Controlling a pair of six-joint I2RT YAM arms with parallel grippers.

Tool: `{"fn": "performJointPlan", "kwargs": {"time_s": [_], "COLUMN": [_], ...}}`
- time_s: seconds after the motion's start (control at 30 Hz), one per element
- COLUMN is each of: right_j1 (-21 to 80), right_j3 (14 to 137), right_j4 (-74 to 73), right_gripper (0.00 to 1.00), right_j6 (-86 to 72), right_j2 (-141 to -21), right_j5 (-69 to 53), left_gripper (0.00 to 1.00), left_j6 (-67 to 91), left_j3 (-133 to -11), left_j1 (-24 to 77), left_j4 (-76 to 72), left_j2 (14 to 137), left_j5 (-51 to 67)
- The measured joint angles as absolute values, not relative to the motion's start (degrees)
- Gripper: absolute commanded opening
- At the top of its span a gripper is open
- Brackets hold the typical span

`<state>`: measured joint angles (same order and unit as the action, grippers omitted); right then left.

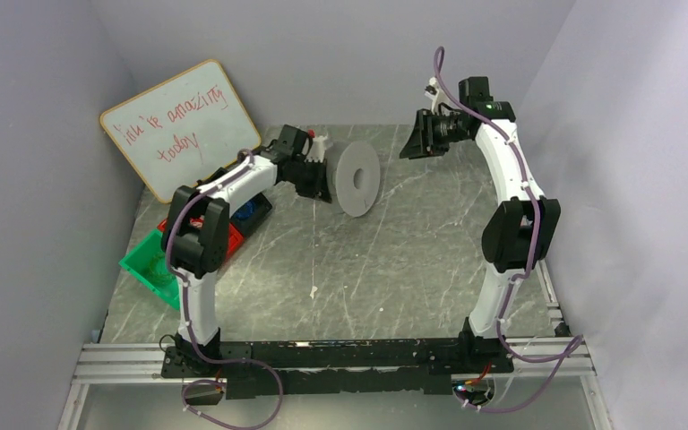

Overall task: Wrap the cables
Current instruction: Place the cable reel at the center of the board.

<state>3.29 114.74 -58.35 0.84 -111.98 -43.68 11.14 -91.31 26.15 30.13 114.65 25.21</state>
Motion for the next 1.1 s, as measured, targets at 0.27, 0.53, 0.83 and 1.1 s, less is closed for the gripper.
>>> {"fn": "performJointPlan", "kwargs": {"time_s": [0.27,0.53,0.83,1.1], "right_j1": [2.76,3.09,3.09,3.09], "right_j3": [96.49,90.17,88.23,85.73], "right_j4": [-43.86,-32.77,-29.95,-30.59], "right_gripper": [0.44,0.45,0.45,0.45], "right_j6": [0.82,-1.63,-1.34,0.93], "right_j2": [-107.9,-107.13,-107.13,-105.67], "right_j5": [-43.62,-41.85,-41.12,-40.1], "left_gripper": [0.02,0.06,0.29,0.47], "left_j6": [25.78,35.94,41.8,41.56], "left_j3": [-88.33,-85.78,-85.14,-84.42], "left_j1": [20.82,20.53,19.97,19.94], "left_j4": [22.17,15.99,12.23,15.62], "left_j2": [116.84,121.23,124.9,128.38], "left_j5": [39.07,46.22,49.01,49.39]}}
